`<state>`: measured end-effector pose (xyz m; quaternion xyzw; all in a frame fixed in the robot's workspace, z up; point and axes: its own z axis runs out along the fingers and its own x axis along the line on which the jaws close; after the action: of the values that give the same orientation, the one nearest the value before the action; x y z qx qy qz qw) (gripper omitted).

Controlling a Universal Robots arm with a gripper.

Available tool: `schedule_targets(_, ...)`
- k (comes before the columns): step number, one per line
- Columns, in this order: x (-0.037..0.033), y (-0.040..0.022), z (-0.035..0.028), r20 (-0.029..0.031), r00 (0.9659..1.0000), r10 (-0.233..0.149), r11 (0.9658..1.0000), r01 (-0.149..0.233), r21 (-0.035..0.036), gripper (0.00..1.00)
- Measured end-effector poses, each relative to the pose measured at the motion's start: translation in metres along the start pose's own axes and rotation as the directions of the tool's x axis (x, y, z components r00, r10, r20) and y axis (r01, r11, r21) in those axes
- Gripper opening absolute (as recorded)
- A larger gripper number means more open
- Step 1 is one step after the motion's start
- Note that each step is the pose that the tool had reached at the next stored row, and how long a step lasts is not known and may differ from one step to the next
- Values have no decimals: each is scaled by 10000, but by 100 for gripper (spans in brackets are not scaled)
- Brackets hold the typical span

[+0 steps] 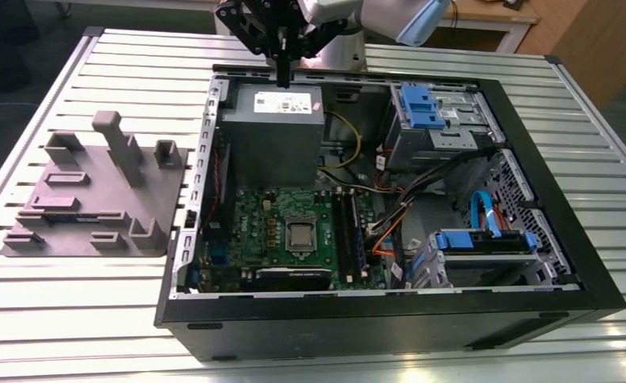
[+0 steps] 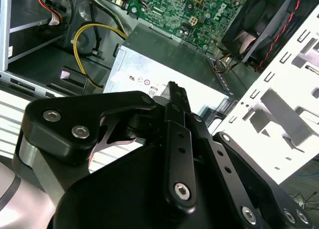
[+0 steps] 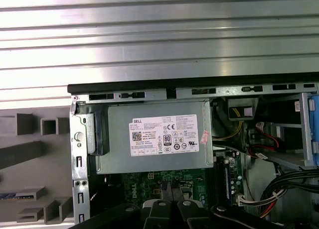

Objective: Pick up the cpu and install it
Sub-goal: 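Install the first cpu locking lever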

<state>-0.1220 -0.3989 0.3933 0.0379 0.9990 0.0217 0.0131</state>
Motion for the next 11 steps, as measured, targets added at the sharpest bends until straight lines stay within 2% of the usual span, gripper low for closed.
schedule_targets(2,0,-4,7,0,10000,-25,10000,25,2,10)
schedule_targets(7,-8,-16,55,-22,9991,-418,9991,418,2,10)
schedule_targets(11,-100,-65,108,-23,9991,-416,9991,416,4,10)
